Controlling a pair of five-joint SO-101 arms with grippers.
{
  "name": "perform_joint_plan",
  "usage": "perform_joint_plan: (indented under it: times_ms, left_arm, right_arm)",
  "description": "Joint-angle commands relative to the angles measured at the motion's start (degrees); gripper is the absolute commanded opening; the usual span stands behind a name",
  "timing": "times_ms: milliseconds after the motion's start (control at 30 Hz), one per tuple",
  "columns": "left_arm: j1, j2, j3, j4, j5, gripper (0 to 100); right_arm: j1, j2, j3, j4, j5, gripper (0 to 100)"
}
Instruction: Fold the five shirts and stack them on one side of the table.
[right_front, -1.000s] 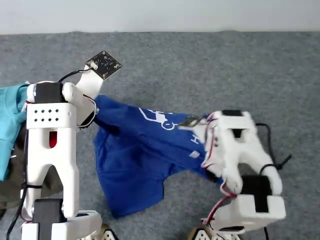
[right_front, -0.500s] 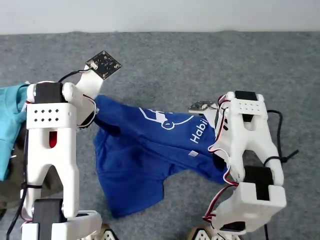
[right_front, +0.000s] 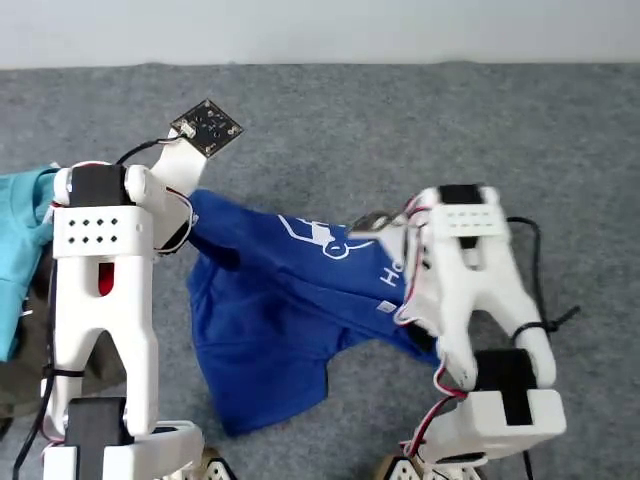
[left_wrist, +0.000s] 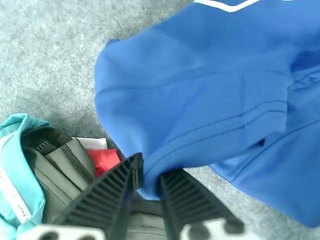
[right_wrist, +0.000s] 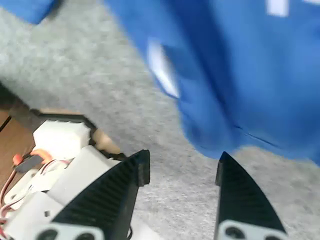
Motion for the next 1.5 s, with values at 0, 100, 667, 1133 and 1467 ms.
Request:
perform_joint_plan:
  times_ms: [0, 100, 667, 1133, 1467]
  left_arm:
    - [0.5, -2.1, -0.2, -1.5, 0.4, 1]
    - [0.4, -2.1, 0.2, -1.3, 0.4, 1]
    - [0.5, -2.2, 3.0, -2.3, 0.4, 1]
    - [0.5, -2.2, 3.0, -2.3, 0.4, 1]
    - [0.4, -2.5, 2.8, -2.3, 0.4, 1]
  right_arm:
    - [-2.4, -2.5, 2.4, -3.9, -2.5, 21.2]
    - [-2.8, -2.5, 4.7, -8.1, -2.7, 21.1]
    - [-2.5, 0.4, 10.3, -19.7, -2.7, 14.3]
    - [-1.5, 8.8, 6.1, -21.1, -2.4, 0.5]
    - [5.8, 8.7, -12.0, -7.3, 1.7, 0.8]
